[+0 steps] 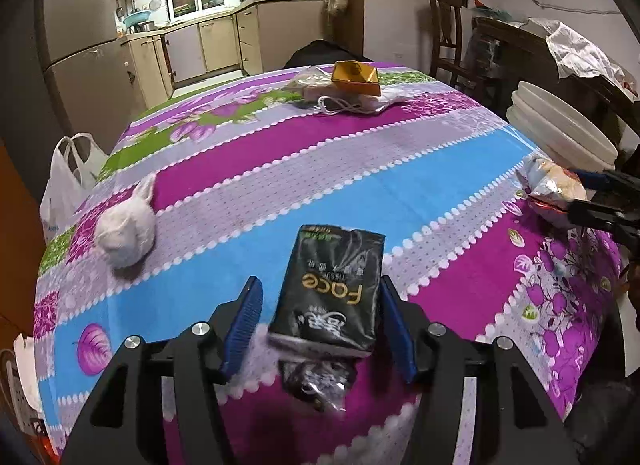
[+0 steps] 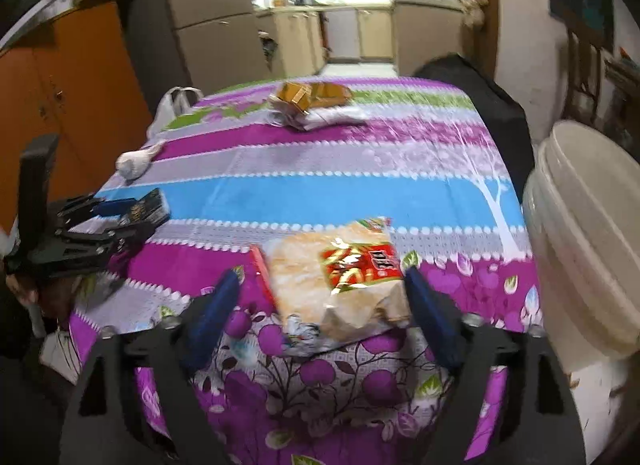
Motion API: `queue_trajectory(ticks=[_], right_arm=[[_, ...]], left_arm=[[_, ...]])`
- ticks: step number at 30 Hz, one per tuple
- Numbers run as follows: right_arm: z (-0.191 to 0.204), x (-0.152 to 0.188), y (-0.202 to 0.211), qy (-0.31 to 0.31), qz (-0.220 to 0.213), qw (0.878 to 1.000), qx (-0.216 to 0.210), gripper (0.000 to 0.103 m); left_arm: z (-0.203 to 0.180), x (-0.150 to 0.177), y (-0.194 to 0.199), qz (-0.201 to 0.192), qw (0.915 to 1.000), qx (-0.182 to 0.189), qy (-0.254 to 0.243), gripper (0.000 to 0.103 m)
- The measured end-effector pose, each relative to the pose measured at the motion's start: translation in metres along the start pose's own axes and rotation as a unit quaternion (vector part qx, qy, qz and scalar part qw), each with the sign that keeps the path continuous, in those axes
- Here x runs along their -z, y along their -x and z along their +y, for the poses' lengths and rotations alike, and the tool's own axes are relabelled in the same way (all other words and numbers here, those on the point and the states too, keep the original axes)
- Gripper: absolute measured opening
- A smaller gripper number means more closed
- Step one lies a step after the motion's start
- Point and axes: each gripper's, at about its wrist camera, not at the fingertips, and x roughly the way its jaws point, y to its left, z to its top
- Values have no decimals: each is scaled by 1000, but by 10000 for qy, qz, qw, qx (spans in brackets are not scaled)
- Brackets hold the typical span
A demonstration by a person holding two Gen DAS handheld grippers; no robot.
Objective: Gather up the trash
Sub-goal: 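Grasp the bread bag with the right tool while the left tool grasps the black Face tissue pack, then carry the bread bag in the right tool while the left tool carries the tissue pack over the bucket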
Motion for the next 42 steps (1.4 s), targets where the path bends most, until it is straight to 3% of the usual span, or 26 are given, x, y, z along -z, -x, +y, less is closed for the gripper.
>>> queue_trajectory(ticks=[9,13,14,18,23,28,30,32,37,42], right_arm=[[-4,-2,4,1088,32,9940,-127,94],[-3,-3,-10,1581,258,9870,-85,94],[-3,-2,-13,1600,318,9866,-92,90],[-9,0,-22,1308,536,9894,-345,69],[-17,4,-21,744,408,9952,-485,64],[-17,6,-17,435,349,9968,-576,60],[-16,8,-16,341,333,9971,-601,59],[-17,9,-14,180,326,9972,-648,59],[-18,9,-13,-243,390,9963,-728,58],[-14,-1,-11,-537,526,9946,-715,57]], left_arm=[[-4,6,3,2,9999,-89,-78,63],[-5,7,5,6,9998,-71,-178,64],[-5,8,7,2,9998,-68,-207,64],[-4,10,15,-63,9996,92,-274,69],[-11,13,14,-50,9984,45,-558,73],[-6,8,11,-119,9992,35,-391,73],[-7,8,8,-104,9988,2,-478,66],[-7,9,7,-103,9984,106,-545,48],[-9,13,11,-175,9975,181,-664,42],[-5,-3,19,-133,9997,153,-130,34]])
